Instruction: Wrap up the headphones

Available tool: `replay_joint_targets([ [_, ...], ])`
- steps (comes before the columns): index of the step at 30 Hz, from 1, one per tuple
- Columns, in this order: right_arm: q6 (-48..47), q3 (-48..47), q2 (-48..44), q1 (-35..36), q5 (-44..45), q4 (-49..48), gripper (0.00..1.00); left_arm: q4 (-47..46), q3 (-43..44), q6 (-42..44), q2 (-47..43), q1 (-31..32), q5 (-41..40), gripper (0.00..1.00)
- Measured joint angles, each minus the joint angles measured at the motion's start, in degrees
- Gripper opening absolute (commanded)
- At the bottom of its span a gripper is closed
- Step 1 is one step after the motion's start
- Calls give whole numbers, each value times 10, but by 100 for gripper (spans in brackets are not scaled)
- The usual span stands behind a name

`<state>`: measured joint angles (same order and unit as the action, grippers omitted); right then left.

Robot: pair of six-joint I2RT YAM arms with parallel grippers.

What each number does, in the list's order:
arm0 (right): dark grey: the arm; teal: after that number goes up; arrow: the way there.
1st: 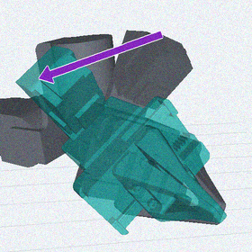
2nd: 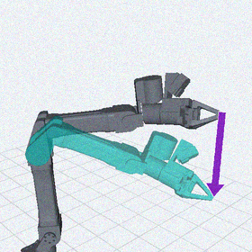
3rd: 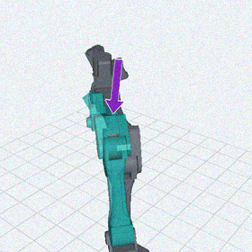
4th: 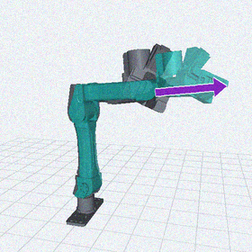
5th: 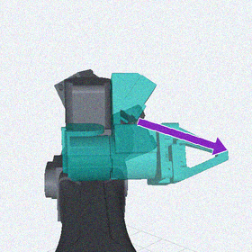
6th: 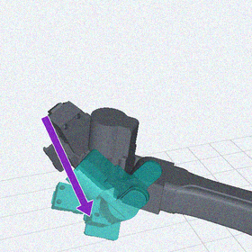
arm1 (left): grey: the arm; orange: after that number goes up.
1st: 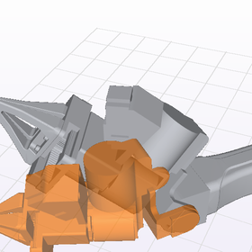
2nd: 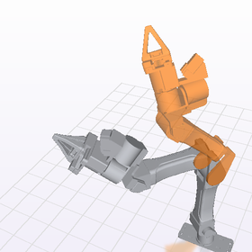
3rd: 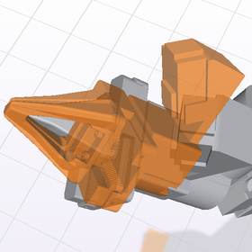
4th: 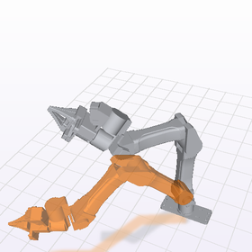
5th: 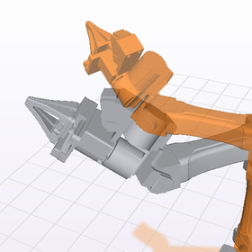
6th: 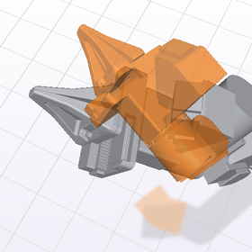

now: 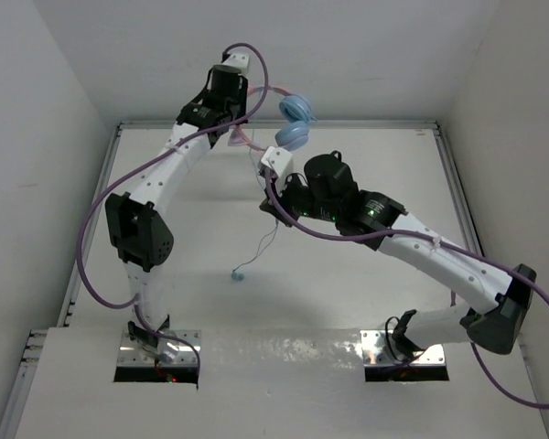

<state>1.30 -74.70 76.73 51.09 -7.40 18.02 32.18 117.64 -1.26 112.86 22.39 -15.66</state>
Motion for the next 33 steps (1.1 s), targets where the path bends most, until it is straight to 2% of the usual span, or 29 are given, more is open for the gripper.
replay_joint_targets([
  [11, -1, 67, -45, -3, 18, 64, 0, -12, 6, 0, 0, 0, -4, 0],
  [19, 26, 91, -47, -3, 10, 58, 0, -16, 24, -2, 9, 0, -6, 0],
  [26, 54, 153, -42, -3, 4, 39, 0, -12, 58, -7, 20, 0, 3, 0],
  [33, 79, 156, -31, -3, -18, 32, 0, -11, 92, -7, 35, 0, -1, 0],
])
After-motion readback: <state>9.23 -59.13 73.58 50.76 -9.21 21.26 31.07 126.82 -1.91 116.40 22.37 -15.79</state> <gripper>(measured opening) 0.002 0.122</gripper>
